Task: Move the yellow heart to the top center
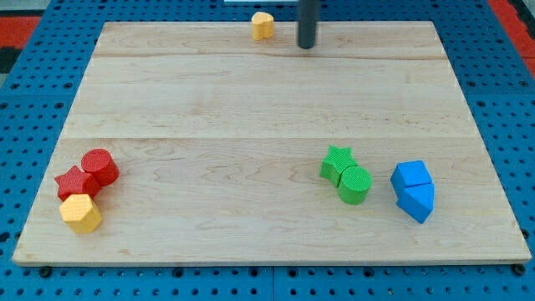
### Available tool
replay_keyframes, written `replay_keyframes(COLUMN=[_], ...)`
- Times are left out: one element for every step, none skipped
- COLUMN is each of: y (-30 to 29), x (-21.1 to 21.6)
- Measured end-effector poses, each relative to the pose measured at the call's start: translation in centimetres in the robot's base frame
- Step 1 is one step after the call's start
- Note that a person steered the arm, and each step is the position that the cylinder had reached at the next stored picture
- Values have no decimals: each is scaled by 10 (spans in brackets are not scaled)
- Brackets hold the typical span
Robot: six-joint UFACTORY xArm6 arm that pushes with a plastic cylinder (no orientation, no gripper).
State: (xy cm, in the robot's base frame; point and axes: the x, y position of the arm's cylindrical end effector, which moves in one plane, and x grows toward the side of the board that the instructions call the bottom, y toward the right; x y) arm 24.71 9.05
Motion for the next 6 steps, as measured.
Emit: replay_keyframes(y=[45,40,-33,-93,-93,-103], x=[-55,-56,-54,-54,-35,4])
